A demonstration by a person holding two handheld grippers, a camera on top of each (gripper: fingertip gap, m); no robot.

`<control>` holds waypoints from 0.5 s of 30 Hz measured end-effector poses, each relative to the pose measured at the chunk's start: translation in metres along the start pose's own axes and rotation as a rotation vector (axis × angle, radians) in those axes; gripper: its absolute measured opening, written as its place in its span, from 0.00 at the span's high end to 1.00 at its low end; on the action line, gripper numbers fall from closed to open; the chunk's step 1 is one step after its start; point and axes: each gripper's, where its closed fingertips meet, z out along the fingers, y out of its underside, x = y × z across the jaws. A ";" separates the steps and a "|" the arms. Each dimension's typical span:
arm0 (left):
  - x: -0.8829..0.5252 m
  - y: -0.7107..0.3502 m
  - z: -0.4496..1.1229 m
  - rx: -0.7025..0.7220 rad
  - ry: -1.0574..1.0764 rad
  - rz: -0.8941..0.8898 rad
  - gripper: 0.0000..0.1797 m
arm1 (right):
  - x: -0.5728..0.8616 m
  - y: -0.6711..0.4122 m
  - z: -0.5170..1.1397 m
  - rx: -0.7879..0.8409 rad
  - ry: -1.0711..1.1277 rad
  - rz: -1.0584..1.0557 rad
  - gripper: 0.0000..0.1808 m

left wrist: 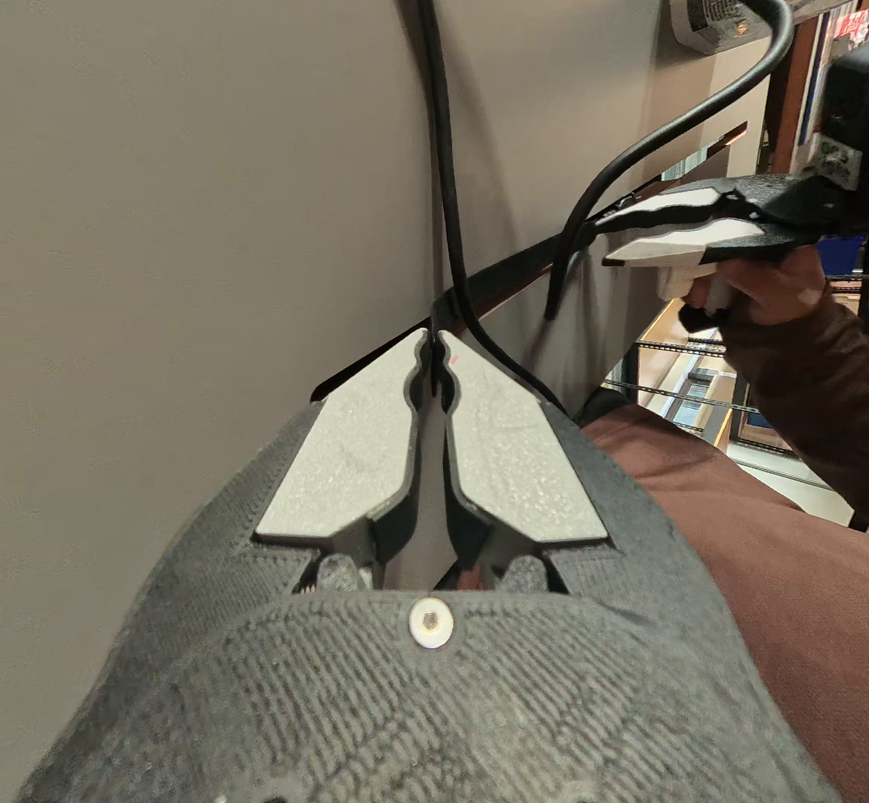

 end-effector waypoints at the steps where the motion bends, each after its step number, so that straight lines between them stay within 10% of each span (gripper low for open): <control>1: 0.000 0.001 0.001 -0.001 0.002 -0.003 1.00 | 0.001 -0.003 0.002 0.019 -0.014 0.033 0.81; 5: 0.001 0.002 0.002 -0.008 0.008 -0.002 1.00 | 0.002 -0.010 0.010 0.068 -0.088 0.137 1.00; 15: 0.032 -0.004 -0.003 0.036 0.113 -0.042 1.00 | -0.069 -0.043 -0.027 0.277 -0.371 0.199 1.00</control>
